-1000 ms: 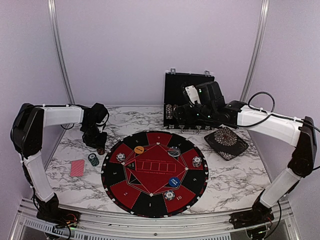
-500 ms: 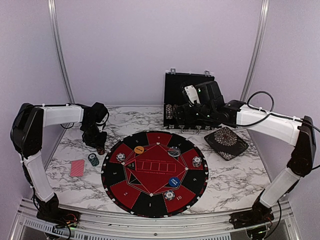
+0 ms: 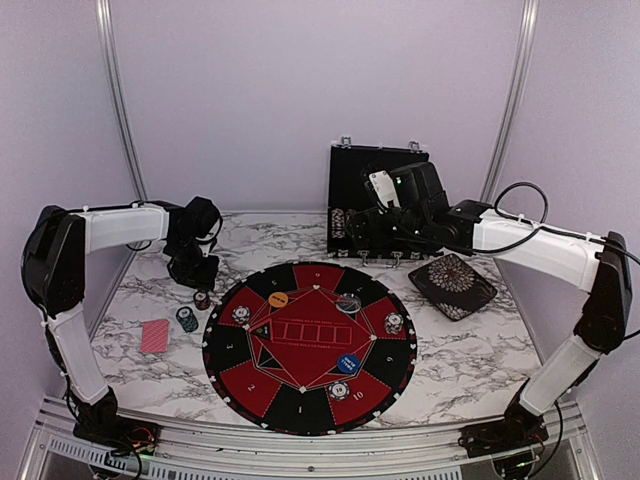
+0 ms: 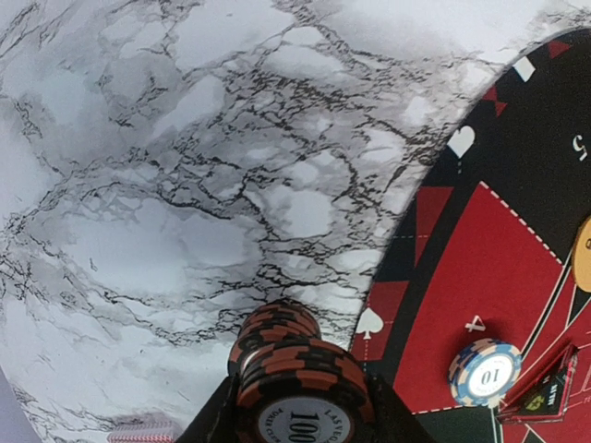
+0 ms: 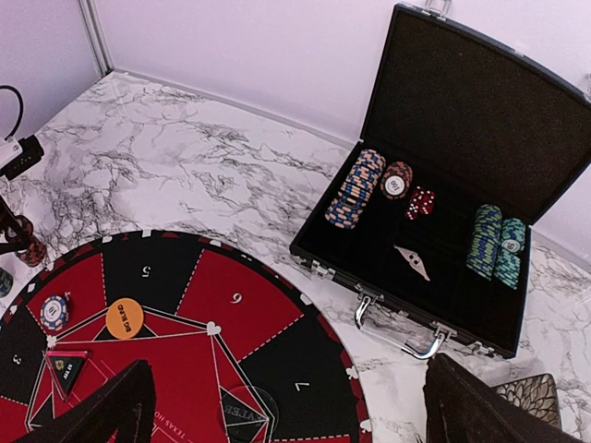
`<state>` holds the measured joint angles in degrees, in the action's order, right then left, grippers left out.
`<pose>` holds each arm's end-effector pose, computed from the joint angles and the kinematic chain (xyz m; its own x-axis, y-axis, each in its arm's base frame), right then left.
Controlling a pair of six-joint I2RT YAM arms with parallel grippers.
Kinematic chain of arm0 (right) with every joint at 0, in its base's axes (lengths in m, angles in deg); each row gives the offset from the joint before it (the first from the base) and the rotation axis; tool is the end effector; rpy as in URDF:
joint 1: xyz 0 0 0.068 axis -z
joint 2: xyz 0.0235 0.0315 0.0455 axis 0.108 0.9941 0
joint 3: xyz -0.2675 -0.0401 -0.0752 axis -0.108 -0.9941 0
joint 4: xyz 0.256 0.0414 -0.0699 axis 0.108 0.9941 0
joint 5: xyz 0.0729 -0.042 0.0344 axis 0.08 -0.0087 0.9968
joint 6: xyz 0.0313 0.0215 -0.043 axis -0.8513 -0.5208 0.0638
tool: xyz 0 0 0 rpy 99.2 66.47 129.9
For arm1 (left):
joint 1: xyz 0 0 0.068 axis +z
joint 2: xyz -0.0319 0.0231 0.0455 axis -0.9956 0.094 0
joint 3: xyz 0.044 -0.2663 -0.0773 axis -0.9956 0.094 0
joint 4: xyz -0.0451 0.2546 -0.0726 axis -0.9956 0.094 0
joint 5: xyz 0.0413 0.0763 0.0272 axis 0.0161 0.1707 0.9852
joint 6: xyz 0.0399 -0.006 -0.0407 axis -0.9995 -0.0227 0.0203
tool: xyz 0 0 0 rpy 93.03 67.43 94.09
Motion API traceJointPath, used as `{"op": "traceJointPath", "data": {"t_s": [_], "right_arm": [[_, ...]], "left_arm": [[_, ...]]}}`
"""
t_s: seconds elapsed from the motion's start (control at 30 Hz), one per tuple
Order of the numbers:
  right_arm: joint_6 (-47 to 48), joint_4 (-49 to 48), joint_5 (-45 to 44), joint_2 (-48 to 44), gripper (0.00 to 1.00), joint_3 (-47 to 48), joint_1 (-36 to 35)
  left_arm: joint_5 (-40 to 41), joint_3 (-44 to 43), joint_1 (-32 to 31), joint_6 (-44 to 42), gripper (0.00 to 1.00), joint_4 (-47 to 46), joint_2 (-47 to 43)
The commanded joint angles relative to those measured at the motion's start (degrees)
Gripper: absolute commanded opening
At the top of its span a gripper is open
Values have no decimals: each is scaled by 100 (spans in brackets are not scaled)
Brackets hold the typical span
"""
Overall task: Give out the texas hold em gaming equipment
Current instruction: Pick up the pile of poker chips from the pile of poker chips, then place the poker chips pile at the big blind area.
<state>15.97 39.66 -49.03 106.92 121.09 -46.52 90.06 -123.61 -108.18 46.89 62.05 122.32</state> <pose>0.2965 0.2411 0.3220 -0.4205 -0.2566 -0.8702 -0.4717 0.8812 -0.0320 0.3529 -0.1487 0.2006 -0.9276 0.1327 -0.3493 0.1321 0.9909 0.0256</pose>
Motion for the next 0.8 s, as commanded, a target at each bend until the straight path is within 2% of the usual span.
{"op": "traceJointPath", "data": {"t_s": [0.0, 0.77], "right_arm": [[-6, 67, 8, 43, 99, 268, 35], [8, 83, 3, 49, 99, 265, 35]], "left_arm": [[-51, -319, -115, -9, 39, 183, 39], [-310, -1821, -748, -5, 39, 307, 1525]]}}
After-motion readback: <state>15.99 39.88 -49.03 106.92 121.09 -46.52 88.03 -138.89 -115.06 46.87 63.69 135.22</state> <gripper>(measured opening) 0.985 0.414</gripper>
